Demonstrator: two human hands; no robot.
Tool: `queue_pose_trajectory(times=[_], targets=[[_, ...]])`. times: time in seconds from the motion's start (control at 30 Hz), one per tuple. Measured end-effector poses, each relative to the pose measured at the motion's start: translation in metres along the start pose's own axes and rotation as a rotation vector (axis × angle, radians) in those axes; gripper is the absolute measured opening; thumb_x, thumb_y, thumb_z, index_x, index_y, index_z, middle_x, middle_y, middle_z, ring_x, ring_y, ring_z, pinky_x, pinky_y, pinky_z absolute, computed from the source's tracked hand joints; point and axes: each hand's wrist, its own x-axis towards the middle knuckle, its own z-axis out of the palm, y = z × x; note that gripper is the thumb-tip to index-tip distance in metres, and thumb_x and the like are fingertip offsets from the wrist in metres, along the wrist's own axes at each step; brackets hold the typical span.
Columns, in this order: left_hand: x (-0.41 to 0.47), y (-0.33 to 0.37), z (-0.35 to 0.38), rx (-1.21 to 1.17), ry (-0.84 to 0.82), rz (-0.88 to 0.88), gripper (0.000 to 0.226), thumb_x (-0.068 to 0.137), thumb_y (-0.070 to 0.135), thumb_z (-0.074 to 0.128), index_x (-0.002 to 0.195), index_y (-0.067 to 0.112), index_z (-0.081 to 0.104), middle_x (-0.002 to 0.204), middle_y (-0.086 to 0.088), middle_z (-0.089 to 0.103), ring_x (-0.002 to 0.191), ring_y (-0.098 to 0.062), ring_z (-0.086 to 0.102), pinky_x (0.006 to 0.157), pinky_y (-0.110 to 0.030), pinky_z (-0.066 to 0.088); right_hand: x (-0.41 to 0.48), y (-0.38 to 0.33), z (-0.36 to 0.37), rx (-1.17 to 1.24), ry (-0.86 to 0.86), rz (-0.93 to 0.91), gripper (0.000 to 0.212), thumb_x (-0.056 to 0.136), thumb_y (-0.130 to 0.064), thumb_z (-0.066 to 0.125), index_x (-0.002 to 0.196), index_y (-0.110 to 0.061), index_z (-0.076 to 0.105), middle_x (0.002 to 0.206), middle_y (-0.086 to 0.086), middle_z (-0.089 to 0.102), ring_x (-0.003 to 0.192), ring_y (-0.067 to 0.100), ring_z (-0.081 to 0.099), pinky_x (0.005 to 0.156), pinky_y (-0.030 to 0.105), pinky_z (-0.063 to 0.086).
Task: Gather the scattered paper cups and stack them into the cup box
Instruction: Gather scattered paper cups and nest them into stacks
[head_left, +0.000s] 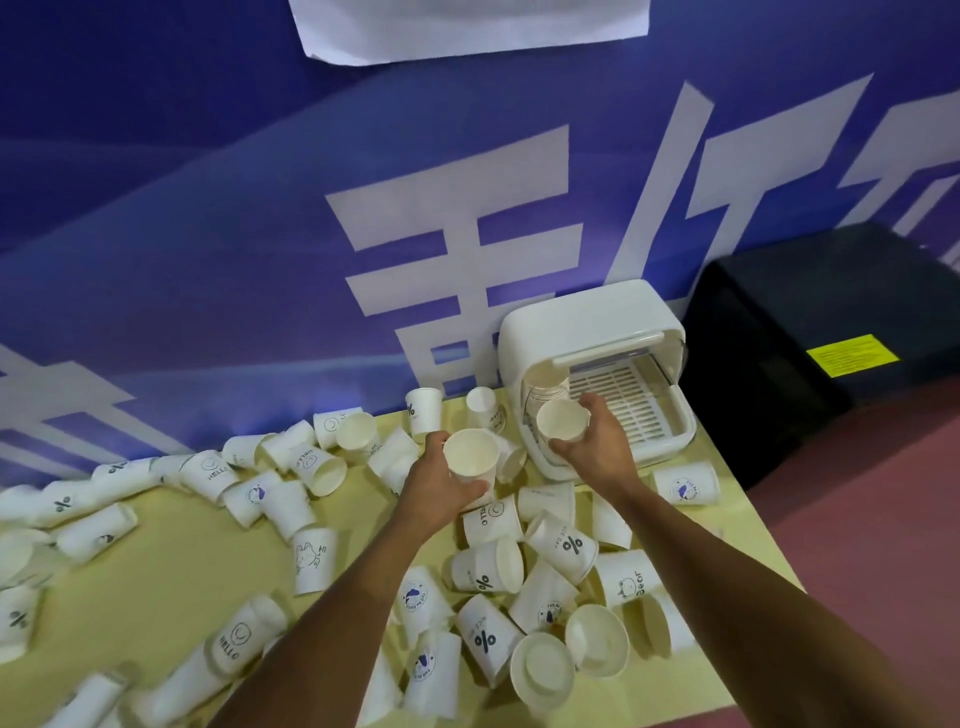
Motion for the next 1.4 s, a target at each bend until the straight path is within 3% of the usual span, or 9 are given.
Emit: queue_pose_trajectory(times=[0.13, 0.27, 0.5, 0.63, 0.73, 0.9, 1.07, 1.27, 1.4], targets=[[0.005, 0.006, -0.005, -0.034, 0.018, 0.009, 0.071, 0.071, 0.030, 0.084, 0.126, 0.020, 0.041, 0.113, 0.002, 0.059, 0.104, -0.019, 0.056, 0.082, -0.030, 0.045, -0.011, -0.016, 0.005, 0.008, 0.022, -0.074, 0.071, 0.080, -0.032, 0.080, 0.142, -0.017, 0.048, 0.138, 0.000, 0.056, 0.127, 0.018, 0.052, 0.102, 0.030, 0.041], [0.006, 0.013, -0.008, -0.091, 0.022, 0.058, 0.066, 0.070, 0.034, 0.084, 0.123, 0.026, 0.047, 0.110, 0.009, 0.062, 0.101, -0.013, 0.058, 0.077, -0.025, 0.045, -0.021, -0.039, 0.024, 0.116, -0.111, -0.104, 0.062, 0.083, -0.044, 0.076, 0.137, -0.022, 0.054, 0.132, -0.007, 0.061, 0.120, 0.009, 0.056, 0.097, 0.023, 0.042], [-0.003, 0.015, -0.012, -0.122, -0.014, 0.124, 0.064, 0.071, 0.036, 0.084, 0.125, 0.036, 0.050, 0.110, 0.018, 0.062, 0.098, -0.004, 0.059, 0.073, -0.016, 0.045, -0.025, -0.053, 0.042, 0.206, -0.254, -0.043, 0.078, 0.076, -0.051, 0.081, 0.140, -0.021, 0.049, 0.126, -0.005, 0.063, 0.113, 0.013, 0.061, 0.096, 0.031, 0.053], [-0.005, 0.010, -0.010, -0.141, -0.009, 0.135, 0.069, 0.068, 0.040, 0.085, 0.128, 0.035, 0.050, 0.110, 0.017, 0.063, 0.098, -0.004, 0.061, 0.077, -0.019, 0.050, -0.028, -0.047, 0.043, 0.247, -0.285, -0.034, 0.080, 0.071, -0.049, 0.085, 0.138, -0.021, 0.051, 0.124, -0.005, 0.064, 0.108, 0.010, 0.063, 0.085, 0.022, 0.055], [-0.007, 0.009, -0.005, -0.148, -0.025, 0.139, 0.072, 0.069, 0.038, 0.085, 0.131, 0.033, 0.049, 0.110, 0.016, 0.062, 0.097, -0.004, 0.060, 0.079, -0.020, 0.050, -0.031, -0.042, 0.041, 0.214, -0.294, -0.043, 0.082, 0.067, -0.051, 0.085, 0.136, -0.022, 0.051, 0.123, -0.006, 0.065, 0.107, 0.011, 0.064, 0.090, 0.032, 0.058], [-0.006, -0.003, 0.001, -0.106, -0.081, 0.087, 0.081, 0.071, 0.038, 0.084, 0.139, 0.030, 0.041, 0.118, 0.006, 0.056, 0.105, -0.013, 0.055, 0.087, -0.027, 0.047, -0.024, -0.031, 0.023, 0.176, -0.128, -0.066, 0.075, 0.074, -0.042, 0.084, 0.138, -0.020, 0.051, 0.123, -0.005, 0.061, 0.111, 0.016, 0.060, 0.093, 0.034, 0.054], [-0.006, -0.035, -0.009, -0.029, -0.075, -0.006, 0.071, 0.075, 0.036, 0.081, 0.135, 0.022, 0.048, 0.123, 0.000, 0.055, 0.108, -0.018, 0.056, 0.092, -0.032, 0.048, -0.003, -0.016, -0.001, 0.109, 0.077, -0.038, 0.076, 0.074, -0.044, 0.083, 0.138, -0.018, 0.051, 0.128, 0.001, 0.061, 0.115, 0.020, 0.057, 0.098, 0.042, 0.051], [-0.009, -0.060, -0.025, -0.029, -0.042, -0.079, 0.075, 0.072, 0.034, 0.084, 0.135, 0.021, 0.047, 0.121, -0.001, 0.055, 0.107, -0.018, 0.055, 0.091, -0.031, 0.048, 0.006, -0.014, 0.005, 0.091, 0.137, -0.017, 0.075, 0.076, -0.045, 0.083, 0.138, -0.017, 0.052, 0.131, 0.004, 0.060, 0.118, 0.023, 0.057, 0.099, 0.045, 0.051], [-0.011, -0.069, -0.031, -0.002, -0.027, -0.109, 0.074, 0.072, 0.036, 0.084, 0.134, 0.020, 0.047, 0.122, -0.002, 0.055, 0.109, -0.018, 0.055, 0.089, -0.029, 0.046, 0.005, -0.013, 0.008, 0.062, 0.128, -0.056, 0.068, 0.076, -0.038, 0.083, 0.134, -0.019, 0.053, 0.125, 0.001, 0.060, 0.114, 0.020, 0.056, 0.090, 0.035, 0.048]])
